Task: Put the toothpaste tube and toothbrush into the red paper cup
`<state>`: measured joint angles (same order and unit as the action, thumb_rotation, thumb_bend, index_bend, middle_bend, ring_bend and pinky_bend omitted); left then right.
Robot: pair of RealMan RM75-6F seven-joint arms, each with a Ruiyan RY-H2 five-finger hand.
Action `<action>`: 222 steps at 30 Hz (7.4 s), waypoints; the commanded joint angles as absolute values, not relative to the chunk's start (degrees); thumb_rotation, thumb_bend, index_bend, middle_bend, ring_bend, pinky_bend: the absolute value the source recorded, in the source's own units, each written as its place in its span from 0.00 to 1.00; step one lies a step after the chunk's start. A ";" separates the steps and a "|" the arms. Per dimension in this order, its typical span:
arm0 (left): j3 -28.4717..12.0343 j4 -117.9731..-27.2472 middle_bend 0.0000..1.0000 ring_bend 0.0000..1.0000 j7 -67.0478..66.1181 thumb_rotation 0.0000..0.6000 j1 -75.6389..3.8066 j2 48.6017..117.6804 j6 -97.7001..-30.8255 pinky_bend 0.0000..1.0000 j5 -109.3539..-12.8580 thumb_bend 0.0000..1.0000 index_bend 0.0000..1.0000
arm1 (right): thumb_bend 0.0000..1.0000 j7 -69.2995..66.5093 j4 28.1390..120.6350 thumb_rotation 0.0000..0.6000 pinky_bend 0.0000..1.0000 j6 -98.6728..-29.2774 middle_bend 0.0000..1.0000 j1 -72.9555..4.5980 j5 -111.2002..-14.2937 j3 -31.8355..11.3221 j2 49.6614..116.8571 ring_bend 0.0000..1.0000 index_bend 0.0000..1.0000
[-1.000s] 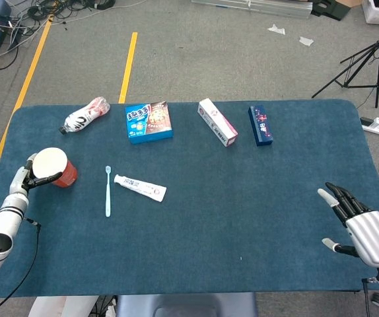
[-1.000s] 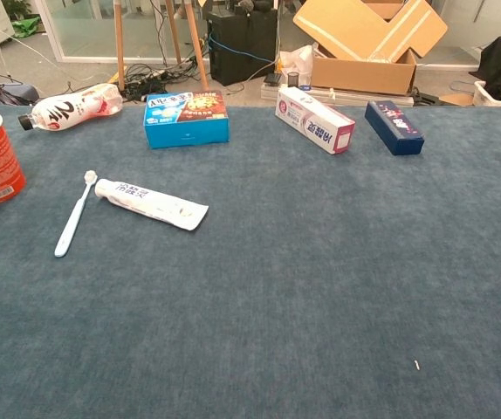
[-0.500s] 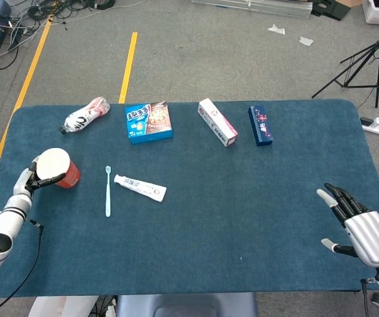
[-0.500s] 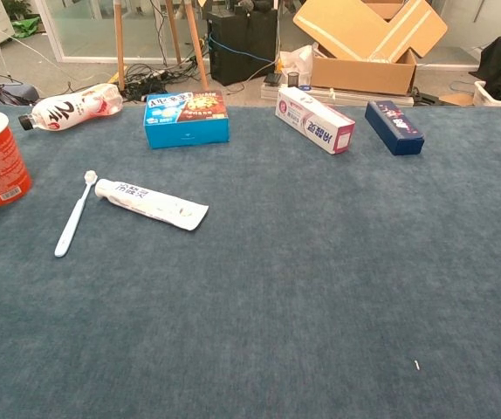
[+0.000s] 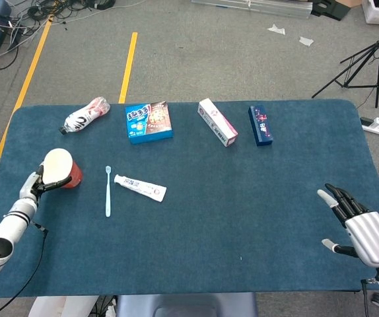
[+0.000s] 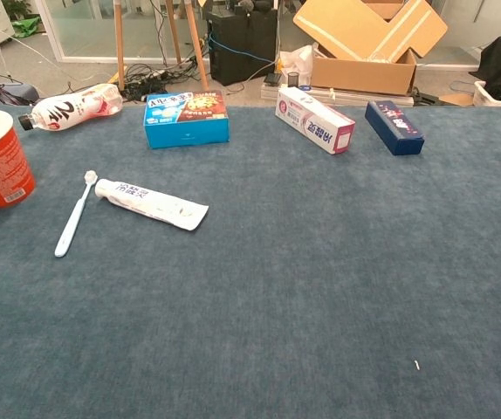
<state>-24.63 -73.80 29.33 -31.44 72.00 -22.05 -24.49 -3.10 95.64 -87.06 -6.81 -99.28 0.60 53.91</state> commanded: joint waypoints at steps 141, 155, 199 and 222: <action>-7.46 -63.77 0.00 0.00 -31.89 1.00 -53.29 95.01 -41.62 0.00 -53.15 0.35 0.34 | 0.00 -8.41 90.34 1.00 0.44 -87.20 0.09 -6.44 -97.26 0.52 55.07 0.11 0.07; -5.96 -66.44 0.00 0.00 -36.26 1.00 -54.63 93.40 -41.00 0.00 -47.89 0.35 0.34 | 0.00 -8.62 90.29 1.00 0.44 -86.71 0.09 -6.56 -97.24 0.78 55.21 0.11 0.07; -6.15 -65.50 0.00 0.00 -30.96 1.00 -52.94 95.07 -46.15 0.00 -53.40 0.35 0.78 | 0.00 -9.07 90.15 1.00 0.44 -86.48 0.09 -6.81 -97.16 0.85 55.46 0.11 0.07; -9.02 -69.94 0.00 0.00 -29.34 1.00 -50.98 92.69 -49.54 0.00 -52.25 0.35 0.87 | 0.00 -8.17 90.59 1.00 0.44 -86.00 0.09 -7.17 -97.26 0.83 55.85 0.11 0.07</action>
<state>-8.95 -69.73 -29.29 -51.05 92.85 -49.39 -52.22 -8.18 90.58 -86.01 -7.16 -97.26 0.83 55.85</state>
